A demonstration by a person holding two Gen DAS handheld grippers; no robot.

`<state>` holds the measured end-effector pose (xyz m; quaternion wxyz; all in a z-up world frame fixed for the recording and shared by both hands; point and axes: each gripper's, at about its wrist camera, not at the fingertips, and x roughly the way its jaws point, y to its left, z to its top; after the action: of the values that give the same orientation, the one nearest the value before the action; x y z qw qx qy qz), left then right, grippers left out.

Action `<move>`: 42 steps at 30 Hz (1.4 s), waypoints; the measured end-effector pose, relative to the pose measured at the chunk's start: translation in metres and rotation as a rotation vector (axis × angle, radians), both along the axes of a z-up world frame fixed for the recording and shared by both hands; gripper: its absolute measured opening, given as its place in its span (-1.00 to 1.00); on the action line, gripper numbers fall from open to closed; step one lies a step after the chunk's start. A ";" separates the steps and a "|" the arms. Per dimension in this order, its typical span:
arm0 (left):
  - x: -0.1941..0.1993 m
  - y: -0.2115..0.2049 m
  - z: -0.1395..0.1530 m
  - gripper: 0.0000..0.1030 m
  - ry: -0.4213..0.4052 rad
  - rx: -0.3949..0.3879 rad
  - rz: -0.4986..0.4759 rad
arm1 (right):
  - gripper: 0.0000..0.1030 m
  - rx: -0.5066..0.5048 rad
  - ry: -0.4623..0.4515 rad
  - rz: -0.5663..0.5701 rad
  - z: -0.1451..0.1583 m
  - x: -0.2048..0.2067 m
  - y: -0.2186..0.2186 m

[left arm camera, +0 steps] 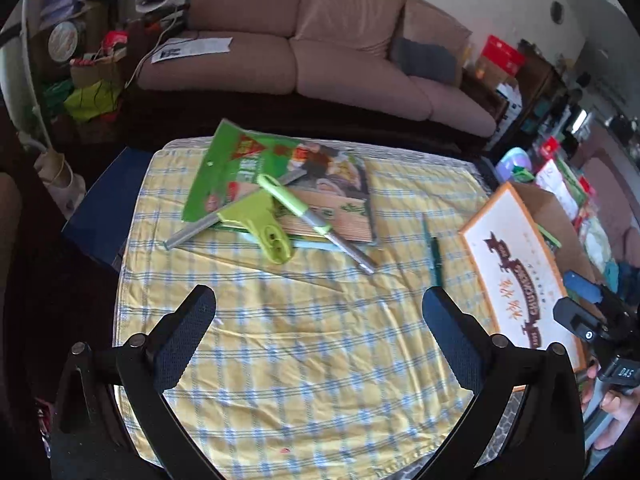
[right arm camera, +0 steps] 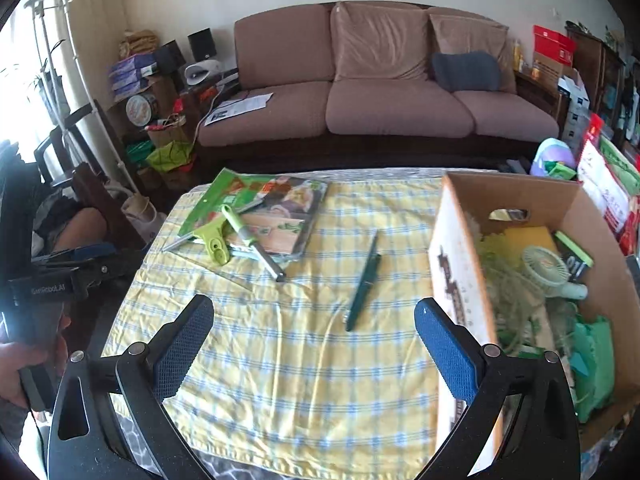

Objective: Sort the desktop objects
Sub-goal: 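Move both tools back over the table toward the pens, then grasp the green fountain pen with the right tool while the left tool grasps the teal pencil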

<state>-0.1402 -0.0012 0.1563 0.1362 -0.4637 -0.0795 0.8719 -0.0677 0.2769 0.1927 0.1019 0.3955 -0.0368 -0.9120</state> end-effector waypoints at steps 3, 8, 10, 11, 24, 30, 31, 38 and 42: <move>-0.024 -0.025 -0.029 1.00 -0.052 0.022 0.043 | 0.98 0.005 -0.015 0.026 -0.021 -0.024 -0.026; -0.057 -0.037 -0.068 1.00 -0.092 0.015 0.061 | 0.97 0.013 -0.051 0.040 -0.057 -0.065 -0.049; -0.067 -0.036 -0.079 1.00 -0.102 0.015 0.060 | 0.95 0.014 -0.058 0.034 -0.069 -0.078 -0.051; -0.070 -0.035 -0.083 1.00 -0.102 0.019 0.058 | 0.95 0.014 -0.063 0.029 -0.073 -0.084 -0.049; -0.070 0.066 -0.080 1.00 -0.072 0.151 -0.150 | -0.16 0.142 -0.140 -0.151 -0.134 -0.091 0.021; -0.072 0.103 -0.080 1.00 -0.079 0.141 -0.192 | -0.52 0.124 -0.201 -0.145 -0.169 -0.096 0.030; -0.074 0.108 -0.081 1.00 -0.086 0.142 -0.195 | -0.54 0.111 -0.179 -0.137 -0.171 -0.094 0.031; -0.087 0.155 -0.098 1.00 -0.122 0.123 -0.226 | -0.72 0.160 -0.179 -0.112 -0.177 -0.080 0.037; -0.095 0.195 -0.116 0.99 -0.155 0.076 -0.254 | -0.82 0.140 -0.190 -0.094 -0.175 -0.067 0.039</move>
<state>-0.2349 0.1937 0.0402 0.2563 -0.5302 -0.0636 0.8057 -0.1345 0.3158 0.0177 0.0271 0.4841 -0.0010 -0.8746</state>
